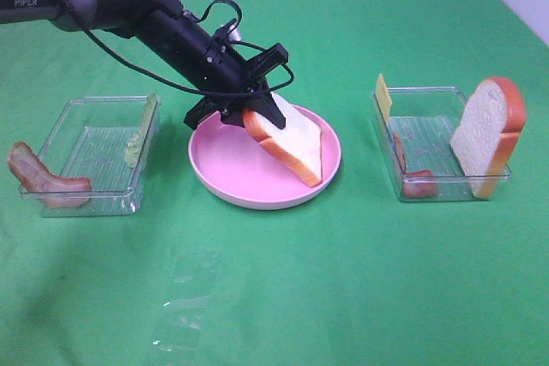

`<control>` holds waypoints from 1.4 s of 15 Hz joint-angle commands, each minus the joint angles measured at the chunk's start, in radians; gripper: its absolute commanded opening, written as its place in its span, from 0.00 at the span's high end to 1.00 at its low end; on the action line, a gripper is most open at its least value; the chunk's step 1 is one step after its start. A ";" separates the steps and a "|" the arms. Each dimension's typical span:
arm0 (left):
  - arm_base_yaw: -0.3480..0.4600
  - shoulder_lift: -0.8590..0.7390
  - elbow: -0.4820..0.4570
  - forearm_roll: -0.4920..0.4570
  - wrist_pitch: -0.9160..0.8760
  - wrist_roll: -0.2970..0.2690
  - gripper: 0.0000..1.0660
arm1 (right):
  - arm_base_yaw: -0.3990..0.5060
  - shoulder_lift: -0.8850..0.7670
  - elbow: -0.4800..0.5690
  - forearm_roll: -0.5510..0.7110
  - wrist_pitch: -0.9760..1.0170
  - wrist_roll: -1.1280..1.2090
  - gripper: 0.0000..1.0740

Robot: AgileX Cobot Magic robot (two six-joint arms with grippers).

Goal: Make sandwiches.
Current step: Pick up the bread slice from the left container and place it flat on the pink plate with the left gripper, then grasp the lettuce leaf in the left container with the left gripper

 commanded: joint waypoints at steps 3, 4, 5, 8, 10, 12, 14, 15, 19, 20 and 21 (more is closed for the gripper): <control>-0.012 0.005 -0.002 0.020 0.011 -0.005 0.33 | -0.005 -0.010 0.004 0.000 -0.006 -0.007 0.08; -0.012 0.000 -0.003 0.027 0.015 -0.004 0.29 | -0.005 -0.010 0.004 0.000 -0.006 -0.007 0.08; -0.012 -0.033 -0.003 0.090 0.029 -0.004 0.25 | -0.005 -0.010 0.004 0.000 -0.006 -0.007 0.08; -0.012 -0.106 -0.003 0.249 0.062 -0.047 0.25 | -0.005 -0.010 0.004 0.000 -0.006 -0.007 0.08; -0.012 -0.171 -0.004 0.401 0.107 -0.093 0.25 | -0.005 -0.010 0.004 0.000 -0.006 -0.007 0.08; -0.012 -0.228 -0.004 0.518 0.180 -0.134 0.25 | -0.005 -0.010 0.004 0.000 -0.006 -0.007 0.08; -0.012 -0.257 -0.004 0.590 0.251 -0.149 0.25 | -0.005 -0.010 0.004 0.000 -0.006 -0.007 0.08; -0.012 -0.273 -0.003 0.709 0.304 -0.191 0.25 | -0.005 -0.010 0.004 0.000 -0.006 -0.007 0.08; -0.012 -0.273 -0.003 0.834 0.304 -0.259 0.25 | -0.005 -0.010 0.004 0.000 -0.006 -0.007 0.08; -0.012 -0.269 -0.003 0.880 0.302 -0.277 0.25 | -0.005 -0.010 0.004 0.000 -0.006 -0.007 0.08; -0.012 -0.262 -0.003 0.907 0.302 -0.278 0.25 | -0.005 -0.010 0.004 0.000 -0.006 -0.007 0.08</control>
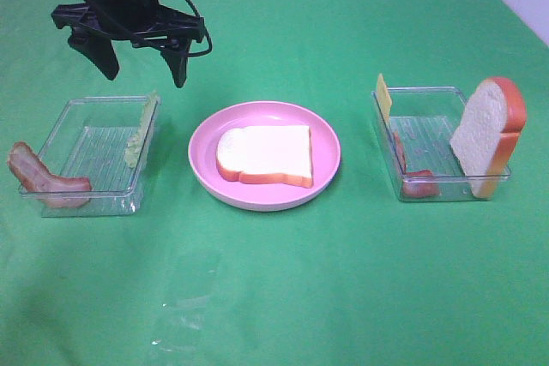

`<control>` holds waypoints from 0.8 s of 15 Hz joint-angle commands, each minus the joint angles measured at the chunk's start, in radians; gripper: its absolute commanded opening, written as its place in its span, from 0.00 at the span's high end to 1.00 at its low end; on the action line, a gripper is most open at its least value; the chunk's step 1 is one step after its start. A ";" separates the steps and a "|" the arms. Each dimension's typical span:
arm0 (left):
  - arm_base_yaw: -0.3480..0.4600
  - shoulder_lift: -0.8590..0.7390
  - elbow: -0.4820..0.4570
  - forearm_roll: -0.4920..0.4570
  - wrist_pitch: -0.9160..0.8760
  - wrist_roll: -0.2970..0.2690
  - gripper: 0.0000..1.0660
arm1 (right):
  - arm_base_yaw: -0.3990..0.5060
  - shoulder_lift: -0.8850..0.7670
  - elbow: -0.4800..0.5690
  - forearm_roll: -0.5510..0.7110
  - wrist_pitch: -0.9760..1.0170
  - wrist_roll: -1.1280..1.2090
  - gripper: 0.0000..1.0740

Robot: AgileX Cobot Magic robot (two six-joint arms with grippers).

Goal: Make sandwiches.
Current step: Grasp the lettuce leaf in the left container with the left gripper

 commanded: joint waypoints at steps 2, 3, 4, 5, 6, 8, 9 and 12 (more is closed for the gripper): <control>-0.003 0.031 -0.003 0.059 0.092 -0.039 0.25 | -0.005 -0.010 0.004 0.000 -0.006 -0.007 0.08; -0.003 0.043 -0.003 0.058 0.077 -0.047 0.25 | -0.005 -0.010 0.004 0.000 -0.006 -0.007 0.08; -0.003 0.054 -0.003 0.058 0.060 -0.049 0.25 | -0.005 -0.010 0.004 0.000 -0.006 -0.007 0.08; -0.003 0.068 -0.003 0.058 0.040 -0.052 0.25 | -0.005 -0.010 0.004 0.000 -0.006 -0.007 0.08; -0.003 0.078 -0.003 0.058 0.032 -0.052 0.25 | -0.005 -0.010 0.004 0.000 -0.006 -0.007 0.08; -0.003 0.100 -0.003 0.057 0.025 -0.052 0.26 | -0.005 -0.010 0.004 0.000 -0.006 -0.007 0.08; -0.003 0.111 -0.003 0.058 0.023 -0.052 0.26 | -0.005 -0.010 0.004 0.000 -0.006 -0.007 0.08; -0.003 0.132 -0.003 0.057 0.008 -0.052 0.26 | -0.005 -0.010 0.004 0.000 -0.006 -0.007 0.08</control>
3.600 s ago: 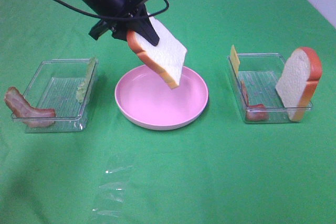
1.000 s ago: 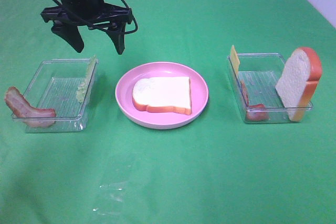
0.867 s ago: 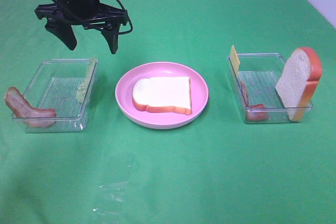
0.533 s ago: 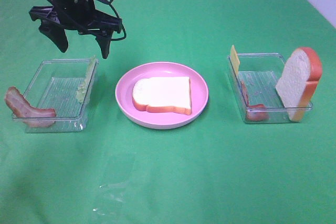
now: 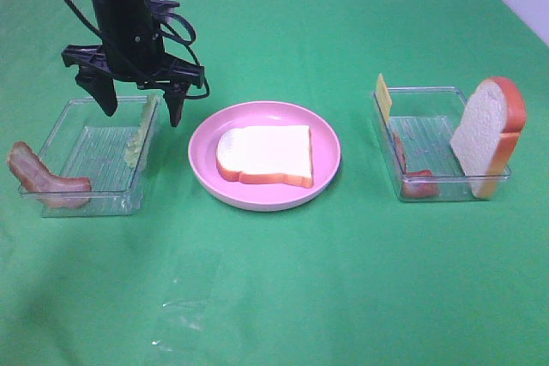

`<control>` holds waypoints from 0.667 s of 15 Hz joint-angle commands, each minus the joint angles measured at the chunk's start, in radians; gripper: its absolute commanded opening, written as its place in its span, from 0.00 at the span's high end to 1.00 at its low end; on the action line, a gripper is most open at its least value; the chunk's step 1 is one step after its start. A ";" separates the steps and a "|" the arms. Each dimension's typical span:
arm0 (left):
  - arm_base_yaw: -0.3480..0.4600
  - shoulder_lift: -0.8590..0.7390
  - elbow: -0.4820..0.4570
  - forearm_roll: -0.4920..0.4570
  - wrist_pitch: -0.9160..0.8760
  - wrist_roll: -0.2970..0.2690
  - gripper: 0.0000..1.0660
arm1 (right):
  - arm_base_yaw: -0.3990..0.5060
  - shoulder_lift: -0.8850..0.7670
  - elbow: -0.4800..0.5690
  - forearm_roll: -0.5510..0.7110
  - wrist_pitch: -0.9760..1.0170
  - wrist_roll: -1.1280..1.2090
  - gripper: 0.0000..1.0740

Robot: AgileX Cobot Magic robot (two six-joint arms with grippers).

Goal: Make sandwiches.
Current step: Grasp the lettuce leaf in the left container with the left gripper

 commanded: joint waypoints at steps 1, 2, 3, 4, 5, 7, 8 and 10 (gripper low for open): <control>-0.003 0.013 -0.003 -0.004 0.000 -0.009 0.27 | -0.005 -0.010 0.004 0.000 -0.006 -0.007 0.08; -0.003 0.013 -0.003 -0.007 -0.007 -0.009 0.29 | -0.005 -0.010 0.004 0.000 -0.006 -0.007 0.08; -0.003 0.013 -0.003 -0.007 -0.007 -0.009 0.33 | -0.005 -0.010 0.004 0.000 -0.006 -0.007 0.08; -0.003 0.013 -0.003 -0.008 -0.004 -0.009 0.47 | -0.005 -0.010 0.004 0.000 -0.006 -0.007 0.08; -0.003 0.013 -0.003 -0.008 -0.002 -0.009 0.51 | -0.005 -0.010 0.004 0.000 -0.006 -0.007 0.08; -0.003 0.013 -0.003 -0.008 0.004 -0.009 0.66 | -0.005 -0.010 0.004 0.000 -0.006 -0.007 0.08; -0.003 0.013 -0.003 -0.009 0.004 -0.009 0.74 | -0.005 -0.010 0.004 0.000 -0.006 -0.007 0.08; -0.003 0.013 -0.003 -0.011 0.003 -0.005 0.88 | -0.005 -0.010 0.004 0.000 -0.006 -0.007 0.08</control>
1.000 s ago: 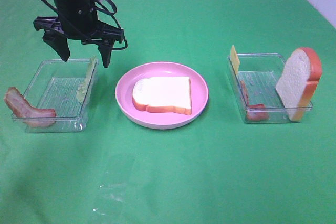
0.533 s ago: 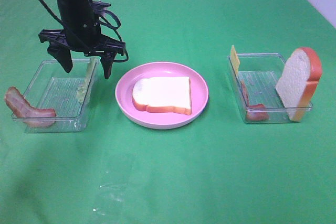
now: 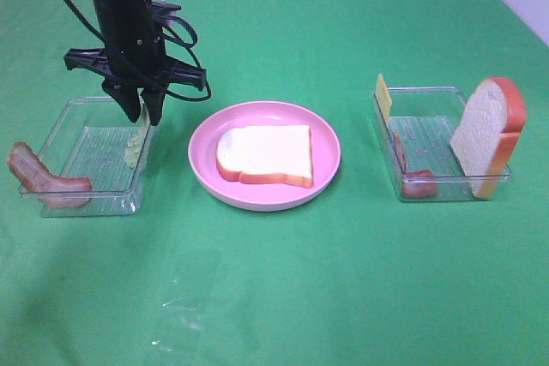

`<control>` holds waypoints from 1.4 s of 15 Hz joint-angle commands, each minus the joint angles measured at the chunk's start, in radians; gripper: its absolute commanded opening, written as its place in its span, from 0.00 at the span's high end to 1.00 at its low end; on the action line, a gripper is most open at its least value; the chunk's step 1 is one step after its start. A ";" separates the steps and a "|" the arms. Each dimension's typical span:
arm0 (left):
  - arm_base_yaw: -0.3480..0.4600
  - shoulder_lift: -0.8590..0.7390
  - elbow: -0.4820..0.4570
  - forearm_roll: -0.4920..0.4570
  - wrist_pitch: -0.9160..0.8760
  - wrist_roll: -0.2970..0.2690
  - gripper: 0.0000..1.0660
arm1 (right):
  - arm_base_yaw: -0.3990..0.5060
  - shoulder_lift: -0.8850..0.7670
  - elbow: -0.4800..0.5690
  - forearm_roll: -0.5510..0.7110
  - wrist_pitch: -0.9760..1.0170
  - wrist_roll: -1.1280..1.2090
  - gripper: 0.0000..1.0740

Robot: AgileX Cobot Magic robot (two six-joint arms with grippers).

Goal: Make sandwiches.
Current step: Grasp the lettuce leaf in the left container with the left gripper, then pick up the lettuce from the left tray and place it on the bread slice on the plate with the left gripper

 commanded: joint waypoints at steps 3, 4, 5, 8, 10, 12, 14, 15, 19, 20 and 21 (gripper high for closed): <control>-0.003 0.006 -0.003 -0.001 0.004 0.004 1.00 | -0.005 -0.010 0.004 0.000 -0.006 -0.007 0.08; -0.003 0.006 -0.003 -0.001 0.003 0.006 1.00 | -0.005 -0.010 0.004 0.000 -0.006 -0.007 0.08; -0.003 0.006 -0.003 -0.001 0.008 0.006 1.00 | -0.005 -0.010 0.004 0.000 -0.006 -0.007 0.08; -0.004 -0.011 -0.003 -0.010 0.014 0.015 1.00 | -0.005 -0.010 0.004 0.000 -0.006 -0.007 0.08; -0.007 -0.047 -0.003 -0.014 0.011 0.021 1.00 | -0.005 -0.010 0.004 0.000 -0.006 -0.007 0.08; -0.012 -0.083 -0.003 -0.013 0.011 0.021 1.00 | -0.005 -0.010 0.004 0.000 -0.006 -0.007 0.08; -0.034 -0.134 -0.003 -0.021 -0.012 0.024 1.00 | -0.005 -0.010 0.004 0.000 -0.006 -0.007 0.08; -0.041 -0.151 -0.004 -0.029 -0.018 0.025 1.00 | -0.005 -0.009 0.004 0.000 -0.006 -0.007 0.08; -0.082 -0.162 -0.005 -0.179 -0.073 0.070 1.00 | -0.005 -0.009 0.004 0.000 -0.006 -0.007 0.08; -0.097 -0.162 -0.005 -0.234 -0.101 0.092 1.00 | -0.005 -0.009 0.004 0.000 -0.006 -0.007 0.08; -0.109 -0.162 -0.005 -0.289 -0.137 0.111 1.00 | -0.005 -0.009 0.004 0.000 -0.006 -0.007 0.08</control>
